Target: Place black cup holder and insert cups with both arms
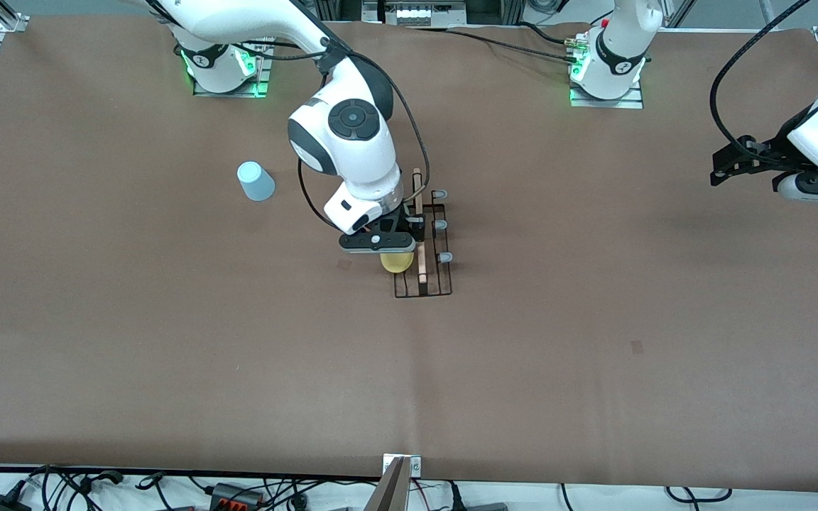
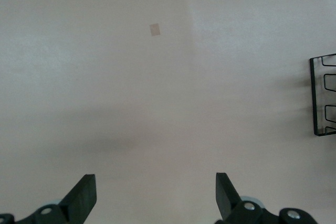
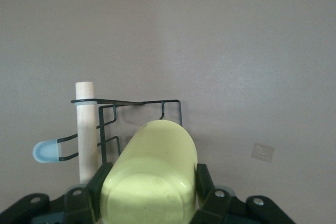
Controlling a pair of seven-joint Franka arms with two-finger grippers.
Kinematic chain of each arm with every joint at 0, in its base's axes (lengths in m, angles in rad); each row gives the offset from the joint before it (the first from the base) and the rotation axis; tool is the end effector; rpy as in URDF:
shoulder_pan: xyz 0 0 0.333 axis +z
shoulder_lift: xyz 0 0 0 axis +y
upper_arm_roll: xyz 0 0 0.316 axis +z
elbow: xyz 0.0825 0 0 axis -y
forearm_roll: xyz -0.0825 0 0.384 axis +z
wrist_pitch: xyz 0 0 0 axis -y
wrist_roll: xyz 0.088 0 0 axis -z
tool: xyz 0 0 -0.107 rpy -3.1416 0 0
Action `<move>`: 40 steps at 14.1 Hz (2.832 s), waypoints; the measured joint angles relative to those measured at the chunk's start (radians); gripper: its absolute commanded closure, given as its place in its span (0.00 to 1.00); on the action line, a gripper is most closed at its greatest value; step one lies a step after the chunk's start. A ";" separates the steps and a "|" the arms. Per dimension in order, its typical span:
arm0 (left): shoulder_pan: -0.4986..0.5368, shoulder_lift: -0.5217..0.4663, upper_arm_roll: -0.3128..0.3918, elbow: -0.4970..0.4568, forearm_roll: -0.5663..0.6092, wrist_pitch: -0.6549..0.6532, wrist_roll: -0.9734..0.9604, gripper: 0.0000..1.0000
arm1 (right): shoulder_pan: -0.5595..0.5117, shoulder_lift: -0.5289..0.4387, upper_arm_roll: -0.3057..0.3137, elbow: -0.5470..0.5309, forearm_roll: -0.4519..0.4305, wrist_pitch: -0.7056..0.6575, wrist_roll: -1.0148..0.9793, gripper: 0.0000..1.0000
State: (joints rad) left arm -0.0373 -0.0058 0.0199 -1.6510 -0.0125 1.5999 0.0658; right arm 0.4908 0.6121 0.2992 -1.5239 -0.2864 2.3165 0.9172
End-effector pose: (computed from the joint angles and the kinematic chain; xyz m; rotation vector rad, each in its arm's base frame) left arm 0.5527 -0.0109 0.5923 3.1244 -0.1290 -0.0703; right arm 0.5392 0.4830 0.3338 -3.0114 0.0361 -0.2853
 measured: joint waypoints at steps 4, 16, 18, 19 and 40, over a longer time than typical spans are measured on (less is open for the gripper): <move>0.002 0.000 0.000 0.000 0.000 -0.002 0.000 0.00 | -0.001 0.007 -0.005 0.002 -0.001 0.015 0.001 0.00; 0.004 -0.001 0.000 0.003 0.000 -0.009 0.000 0.00 | -0.334 -0.316 -0.015 0.017 0.066 -0.420 -0.370 0.00; 0.005 -0.001 0.001 0.014 0.000 -0.029 -0.001 0.00 | -0.449 -0.383 -0.017 0.014 0.105 -0.508 -0.518 0.00; 0.005 -0.002 0.001 0.023 0.000 -0.042 -0.001 0.00 | -0.507 -0.411 -0.018 0.013 0.111 -0.544 -0.582 0.00; 0.008 0.003 0.004 0.038 0.000 -0.059 -0.001 0.00 | -0.542 -0.526 -0.250 0.010 0.247 -0.759 -0.852 0.00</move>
State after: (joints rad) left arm -0.0289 -0.0031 0.0239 -1.6126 -0.0125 1.5404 0.0647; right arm -0.0509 0.0865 0.0488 -1.5138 -0.0392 1.5571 0.0653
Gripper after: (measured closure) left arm 0.000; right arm 0.000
